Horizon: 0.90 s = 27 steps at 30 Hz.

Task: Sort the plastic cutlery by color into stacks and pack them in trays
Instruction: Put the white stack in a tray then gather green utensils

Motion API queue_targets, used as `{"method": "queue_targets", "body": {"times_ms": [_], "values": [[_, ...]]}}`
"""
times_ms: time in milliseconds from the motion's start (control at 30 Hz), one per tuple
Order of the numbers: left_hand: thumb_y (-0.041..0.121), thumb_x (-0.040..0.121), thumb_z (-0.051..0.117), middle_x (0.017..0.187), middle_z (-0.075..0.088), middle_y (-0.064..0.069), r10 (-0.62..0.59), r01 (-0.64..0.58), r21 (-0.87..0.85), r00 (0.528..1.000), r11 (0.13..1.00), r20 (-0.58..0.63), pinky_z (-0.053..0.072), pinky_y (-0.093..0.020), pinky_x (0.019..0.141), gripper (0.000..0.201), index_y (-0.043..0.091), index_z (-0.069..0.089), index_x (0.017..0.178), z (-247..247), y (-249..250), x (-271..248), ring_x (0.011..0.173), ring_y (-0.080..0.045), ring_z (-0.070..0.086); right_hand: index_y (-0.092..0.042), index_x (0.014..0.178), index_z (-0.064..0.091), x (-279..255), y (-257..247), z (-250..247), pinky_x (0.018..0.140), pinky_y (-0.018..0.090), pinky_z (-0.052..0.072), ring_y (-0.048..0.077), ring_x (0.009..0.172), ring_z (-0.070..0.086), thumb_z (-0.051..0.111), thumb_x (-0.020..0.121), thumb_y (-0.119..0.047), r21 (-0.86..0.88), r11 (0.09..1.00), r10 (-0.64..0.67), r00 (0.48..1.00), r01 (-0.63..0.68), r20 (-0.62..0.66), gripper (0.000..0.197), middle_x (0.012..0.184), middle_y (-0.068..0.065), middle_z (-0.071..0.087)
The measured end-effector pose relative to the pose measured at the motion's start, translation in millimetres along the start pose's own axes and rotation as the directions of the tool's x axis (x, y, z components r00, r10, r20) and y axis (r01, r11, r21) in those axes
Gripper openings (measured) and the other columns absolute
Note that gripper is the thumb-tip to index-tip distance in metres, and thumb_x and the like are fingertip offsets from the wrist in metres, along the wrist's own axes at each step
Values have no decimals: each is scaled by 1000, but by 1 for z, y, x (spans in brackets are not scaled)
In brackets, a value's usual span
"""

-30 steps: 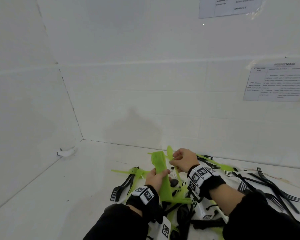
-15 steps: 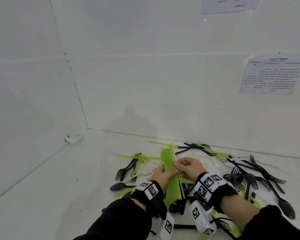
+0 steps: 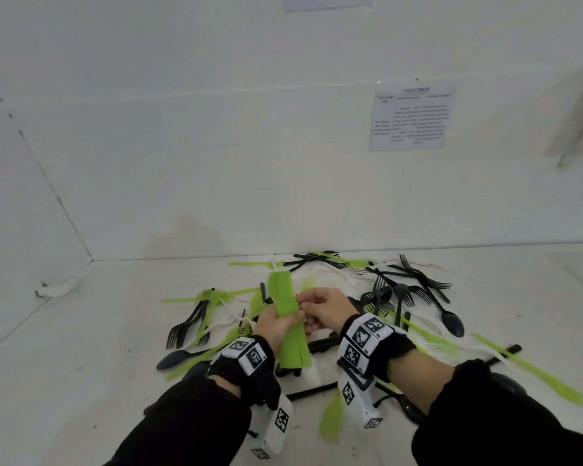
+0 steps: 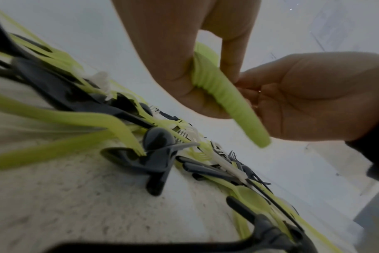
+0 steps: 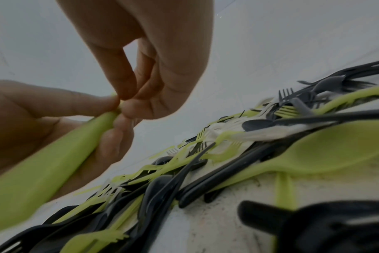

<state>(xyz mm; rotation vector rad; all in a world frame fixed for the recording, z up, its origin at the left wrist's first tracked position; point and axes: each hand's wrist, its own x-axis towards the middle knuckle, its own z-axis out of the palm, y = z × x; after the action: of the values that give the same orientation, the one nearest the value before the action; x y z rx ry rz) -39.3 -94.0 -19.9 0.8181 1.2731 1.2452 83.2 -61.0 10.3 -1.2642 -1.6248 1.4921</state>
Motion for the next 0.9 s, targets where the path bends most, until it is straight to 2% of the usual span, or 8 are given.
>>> {"method": "queue_targets", "body": {"times_ms": [167, 300, 367, 433, 533, 667, 767, 900], "values": [[-4, 93, 47, 75, 67, -11, -15, 20, -45, 994, 999, 104, 54, -30, 54, 25, 2, 60, 112, 12, -1, -4, 54, -19, 61, -17, 114, 60, -19, -1, -19, 53, 21, 42, 6, 57, 51, 51, 88, -7, -191, 981, -20, 1000, 24, 24, 30, 84, -15, 60], [-3, 92, 50, 77, 70, -7, -42, 49, -98, 996, 994, 77, 56, -32, 56, 15, 4, 62, 97, 27, 0, -5, 59, -21, 64, -15, 124, 53, -14, -1, -46, 51, 19, 45, 9, 60, 51, 54, 90, -8, -235, 971, 85, 987, -52, 133, 35, 103, -1, 62], [-4, 91, 51, 80, 65, -10, -71, 78, -128, 996, 989, 54, 55, -31, 51, 11, 2, 60, 89, 38, 4, 0, 59, -22, 61, -14, 121, 53, -9, -3, -65, 44, 15, 42, 7, 53, 53, 55, 90, -7, -228, 966, 159, 976, -124, 145, 32, 94, -2, 60], [-4, 90, 52, 80, 61, -12, -98, 102, -150, 995, 983, 31, 52, -29, 46, 8, 0, 58, 86, 46, 8, 4, 53, -21, 59, -17, 106, 60, -3, -4, -86, 44, 13, 40, 4, 52, 54, 56, 88, -6, -329, 938, 118, 993, -104, 23, 21, 86, -2, 62], [-7, 89, 50, 81, 59, -12, -126, 124, -206, 992, 971, 1, 51, -29, 45, 8, 1, 53, 88, 53, 11, 10, 48, -21, 58, -17, 101, 64, 3, 8, -122, 75, 19, 47, 16, 93, 61, 60, 84, -11, -626, 766, 29, 981, -145, -192, 18, 108, 3, 65], [-8, 89, 45, 80, 59, -14, -141, 118, -223, 986, 968, -89, 51, -29, 44, 14, -5, 51, 101, 53, 6, 14, 44, -21, 59, -16, 122, 56, -8, 37, -130, 96, 26, 44, 20, 117, 52, 68, 80, -36, -895, 396, 271, 957, -205, -100, 48, 126, 4, 57], [-10, 89, 43, 81, 59, -15, -139, 107, -230, 982, 967, -130, 51, -28, 42, 14, -3, 50, 100, 55, 2, 14, 41, -19, 58, -12, 131, 49, -16, 43, -116, 98, 28, 42, 22, 121, 51, 66, 84, -23, -905, 410, 244, 970, -111, -8, 51, 131, 8, 54], [-11, 89, 42, 81, 58, -14, -123, 86, -226, 980, 970, -155, 52, -28, 41, 14, 1, 48, 94, 60, 3, 9, 46, -22, 57, -20, 130, 45, -17, 48, -104, 95, 31, 41, 26, 121, 46, 53, 87, -6, -887, 462, 30, 1000, -21, -7, 46, 131, 8, 45]]}}
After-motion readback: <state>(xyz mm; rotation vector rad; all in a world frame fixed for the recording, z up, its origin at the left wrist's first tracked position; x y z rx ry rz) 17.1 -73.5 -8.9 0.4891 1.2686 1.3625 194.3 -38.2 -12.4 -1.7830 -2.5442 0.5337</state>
